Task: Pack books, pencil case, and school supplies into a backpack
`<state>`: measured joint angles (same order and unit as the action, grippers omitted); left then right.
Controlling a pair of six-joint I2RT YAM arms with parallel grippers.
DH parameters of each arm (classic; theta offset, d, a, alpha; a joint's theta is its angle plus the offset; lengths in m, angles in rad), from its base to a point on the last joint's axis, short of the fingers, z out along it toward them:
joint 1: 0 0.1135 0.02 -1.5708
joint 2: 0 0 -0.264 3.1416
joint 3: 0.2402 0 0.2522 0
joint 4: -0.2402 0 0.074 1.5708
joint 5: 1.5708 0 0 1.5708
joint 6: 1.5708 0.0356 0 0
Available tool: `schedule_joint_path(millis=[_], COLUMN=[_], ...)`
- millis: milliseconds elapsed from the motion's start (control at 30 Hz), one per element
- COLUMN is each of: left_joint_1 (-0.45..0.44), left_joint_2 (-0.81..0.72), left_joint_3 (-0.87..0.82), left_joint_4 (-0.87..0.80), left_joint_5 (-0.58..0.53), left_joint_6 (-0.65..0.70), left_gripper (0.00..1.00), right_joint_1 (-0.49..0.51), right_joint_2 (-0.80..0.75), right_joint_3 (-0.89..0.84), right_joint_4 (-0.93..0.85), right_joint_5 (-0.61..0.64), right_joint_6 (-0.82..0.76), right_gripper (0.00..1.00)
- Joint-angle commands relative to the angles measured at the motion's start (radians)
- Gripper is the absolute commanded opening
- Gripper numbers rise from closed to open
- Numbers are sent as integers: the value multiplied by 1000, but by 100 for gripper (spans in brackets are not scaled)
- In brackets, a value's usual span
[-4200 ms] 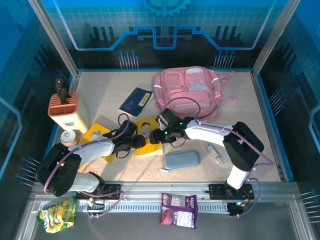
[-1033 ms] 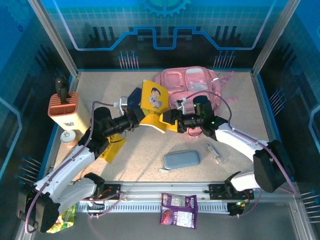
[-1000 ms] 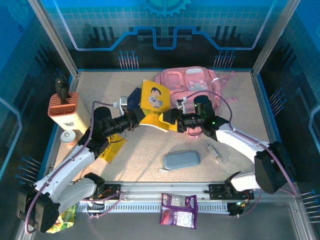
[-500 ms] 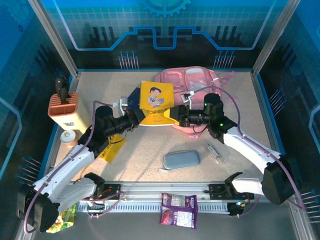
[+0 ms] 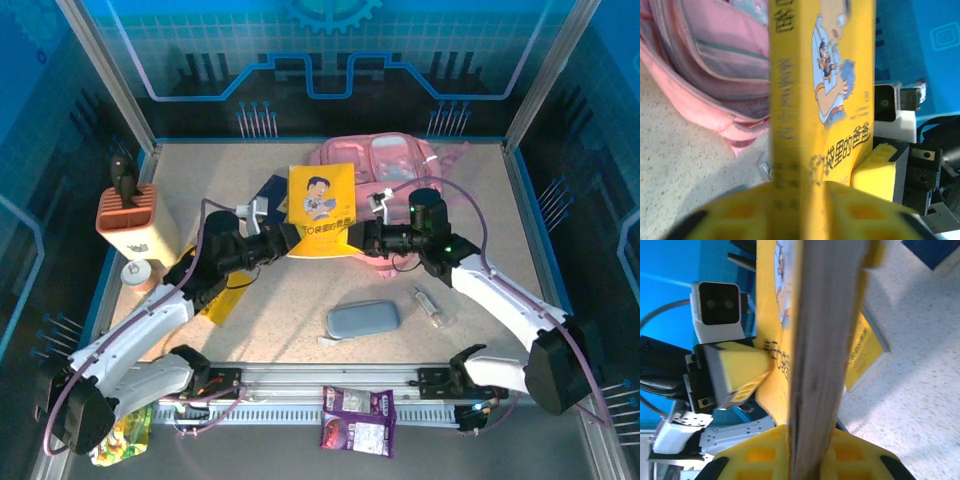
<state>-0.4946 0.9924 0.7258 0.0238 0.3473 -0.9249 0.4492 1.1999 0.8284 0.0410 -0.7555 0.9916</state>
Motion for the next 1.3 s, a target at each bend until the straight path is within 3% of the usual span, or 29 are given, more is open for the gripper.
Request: schedule_joint_path(millis=[0, 67, 167, 267, 367, 467, 667, 767, 900, 1267], left_joint_1=[-10, -12, -11, -11, -13, -23, -86, -114, -167, -224], left_joint_2=[9, 33, 74, 171, 314, 464, 712, 833, 981, 1281], left_joint_3=[109, 153, 161, 187, 286, 406, 565, 675, 825, 1118], left_joint_4=[-221, -327, -313, -251, -251, -243, -160, -184, -240, -321], left_joint_5=[-40, -134, -200, -203, -252, -178, -167, -156, -221, -269], left_joint_6=[249, 365, 504, 642, 696, 769, 979, 1079, 1196, 1241], left_gripper=[47, 50, 54, 54, 62, 65, 72, 78, 81, 84], right_joint_1=[-45, -76, -133, -193, -266, -351, -505, -545, -588, -599], right_joint_2=[-79, -120, -179, -234, -273, -294, -326, -320, -309, -278], right_joint_3=[75, 95, 118, 133, 141, 145, 114, 115, 114, 106], right_joint_4=[-202, -343, -522, -665, -779, -861, -893, -917, -920, -886], right_joint_5=[89, 164, 261, 348, 405, 420, 348, 342, 320, 292], right_joint_6=[-168, -227, -300, -347, -377, -409, -424, -442, -451, -444], right_gripper=[0, 0, 0, 0, 0, 0, 0, 0, 0, 0])
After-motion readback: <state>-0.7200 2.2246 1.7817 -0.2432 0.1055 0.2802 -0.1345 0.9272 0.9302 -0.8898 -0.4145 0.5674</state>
